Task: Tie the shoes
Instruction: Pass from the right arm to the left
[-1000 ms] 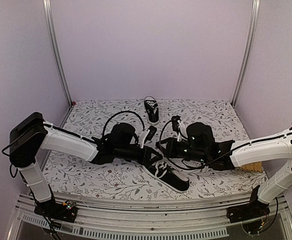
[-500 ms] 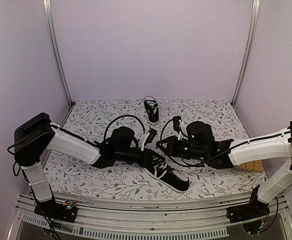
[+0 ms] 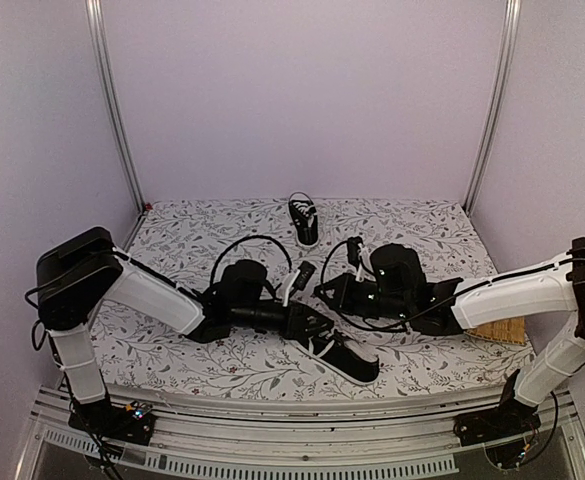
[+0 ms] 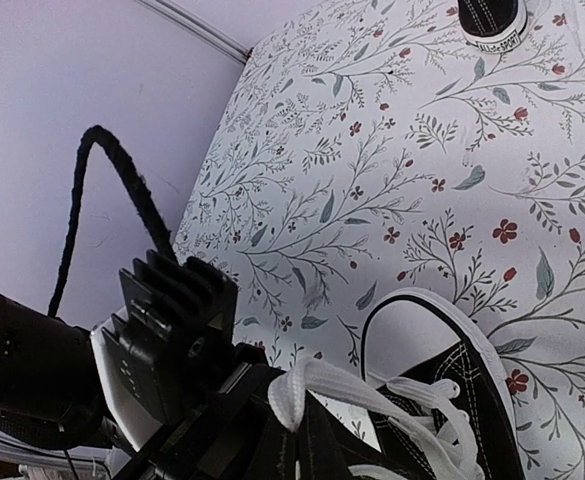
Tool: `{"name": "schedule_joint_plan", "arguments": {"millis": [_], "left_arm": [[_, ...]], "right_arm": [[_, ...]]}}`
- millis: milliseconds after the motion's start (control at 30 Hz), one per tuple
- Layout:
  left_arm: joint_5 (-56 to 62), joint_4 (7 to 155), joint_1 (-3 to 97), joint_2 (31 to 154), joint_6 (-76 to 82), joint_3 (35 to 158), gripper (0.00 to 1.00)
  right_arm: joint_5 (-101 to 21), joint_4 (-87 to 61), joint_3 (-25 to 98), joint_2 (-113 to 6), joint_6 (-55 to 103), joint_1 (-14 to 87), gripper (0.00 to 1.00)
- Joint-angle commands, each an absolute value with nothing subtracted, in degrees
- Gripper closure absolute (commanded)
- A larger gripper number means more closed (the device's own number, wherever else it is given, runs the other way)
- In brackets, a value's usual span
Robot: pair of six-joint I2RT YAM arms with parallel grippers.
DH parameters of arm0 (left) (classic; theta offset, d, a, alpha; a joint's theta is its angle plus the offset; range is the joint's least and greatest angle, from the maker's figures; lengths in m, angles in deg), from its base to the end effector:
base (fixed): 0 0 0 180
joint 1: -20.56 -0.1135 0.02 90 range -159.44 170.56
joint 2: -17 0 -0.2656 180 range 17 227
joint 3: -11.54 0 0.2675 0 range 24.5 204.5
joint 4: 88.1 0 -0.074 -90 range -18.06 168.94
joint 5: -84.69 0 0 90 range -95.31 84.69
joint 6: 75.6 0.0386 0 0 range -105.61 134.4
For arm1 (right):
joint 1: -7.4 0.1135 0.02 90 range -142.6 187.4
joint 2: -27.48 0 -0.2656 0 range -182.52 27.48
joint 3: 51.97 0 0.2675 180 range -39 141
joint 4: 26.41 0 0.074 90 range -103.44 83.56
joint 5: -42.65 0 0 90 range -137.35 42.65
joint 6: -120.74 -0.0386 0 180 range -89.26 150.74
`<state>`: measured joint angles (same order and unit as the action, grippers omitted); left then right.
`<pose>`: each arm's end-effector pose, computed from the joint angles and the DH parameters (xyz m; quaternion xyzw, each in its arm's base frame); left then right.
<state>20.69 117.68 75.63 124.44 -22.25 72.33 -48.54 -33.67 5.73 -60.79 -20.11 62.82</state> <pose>0.2064 -0.3252 0.1336 0.2544 0.7716 -0.5257 0.2520 0.1969 0.2842 0.1984 -0.0276 0.8349 0.4345 0.3367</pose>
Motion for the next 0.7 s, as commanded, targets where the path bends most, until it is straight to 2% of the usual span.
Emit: {"name": "schedule_joint_plan", "arguments": {"millis": [0,500,667], "left_arm": [[21.1,120.5,75.7,126.3,-22.3,72.8,0.64],[14.6,115.5,76.7,126.8,-21.9,75.3,0.58],[12.2,111.3,77.0,127.8,-22.1,77.5,0.62]], "right_arm": [[-46.8,-34.8,7.6,-61.6,-21.1,62.3,0.98],[-43.6,-33.1,10.0,-61.0,-25.8,62.4,0.98],[-42.5,-33.2,10.4,-62.5,-26.4,62.4,0.98]]}}
